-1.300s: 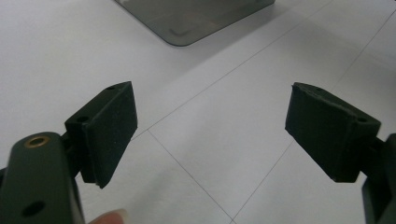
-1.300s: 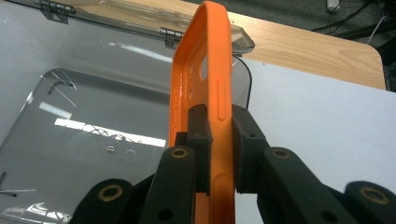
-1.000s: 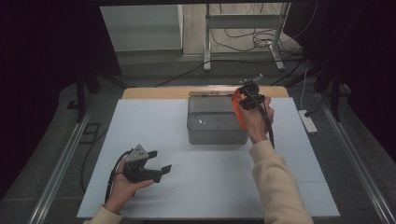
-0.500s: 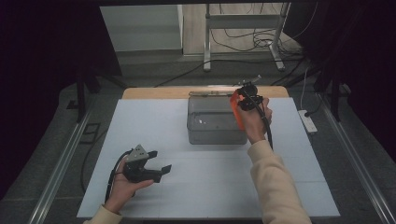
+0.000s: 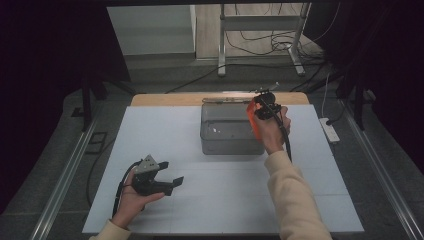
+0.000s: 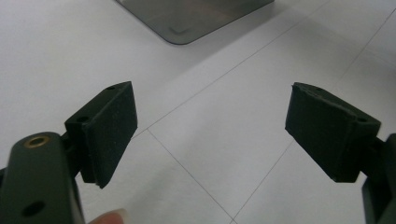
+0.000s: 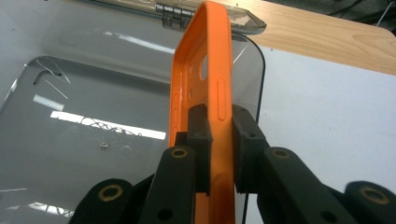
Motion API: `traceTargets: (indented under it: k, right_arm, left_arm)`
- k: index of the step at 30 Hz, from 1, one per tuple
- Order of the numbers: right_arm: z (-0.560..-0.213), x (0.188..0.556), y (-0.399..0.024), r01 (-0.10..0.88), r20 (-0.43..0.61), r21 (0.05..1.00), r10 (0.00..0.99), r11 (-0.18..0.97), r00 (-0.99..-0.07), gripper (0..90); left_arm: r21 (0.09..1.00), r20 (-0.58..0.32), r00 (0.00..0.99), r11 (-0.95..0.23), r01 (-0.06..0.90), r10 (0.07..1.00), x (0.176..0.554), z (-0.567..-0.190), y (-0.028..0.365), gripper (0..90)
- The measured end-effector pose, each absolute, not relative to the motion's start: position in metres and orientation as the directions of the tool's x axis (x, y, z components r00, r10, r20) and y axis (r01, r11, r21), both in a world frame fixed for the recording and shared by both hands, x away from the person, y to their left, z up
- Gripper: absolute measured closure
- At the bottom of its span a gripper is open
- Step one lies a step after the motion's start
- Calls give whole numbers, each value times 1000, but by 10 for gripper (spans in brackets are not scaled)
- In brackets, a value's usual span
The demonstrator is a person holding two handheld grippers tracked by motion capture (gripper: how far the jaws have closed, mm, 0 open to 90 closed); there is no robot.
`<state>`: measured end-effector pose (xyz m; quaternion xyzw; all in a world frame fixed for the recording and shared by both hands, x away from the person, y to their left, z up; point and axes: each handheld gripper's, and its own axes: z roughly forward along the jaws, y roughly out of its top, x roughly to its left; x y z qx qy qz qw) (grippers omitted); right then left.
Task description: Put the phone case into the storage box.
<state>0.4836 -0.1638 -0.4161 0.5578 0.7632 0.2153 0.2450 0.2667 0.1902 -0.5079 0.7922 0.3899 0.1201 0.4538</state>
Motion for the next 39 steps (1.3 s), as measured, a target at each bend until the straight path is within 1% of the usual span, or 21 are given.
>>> traceTargets:
  k: [36,39]
  right_arm:
    - [-431,490,-161,769,-134,573,959,281,-251,797]
    - [-433,490,-159,770,-147,569,957,288,-250,797]
  left_arm:
    - [811,-167,665,-282,512,728,267,-508,190,164]
    - [811,-166,666,-283,511,727,267,-508,190,164]
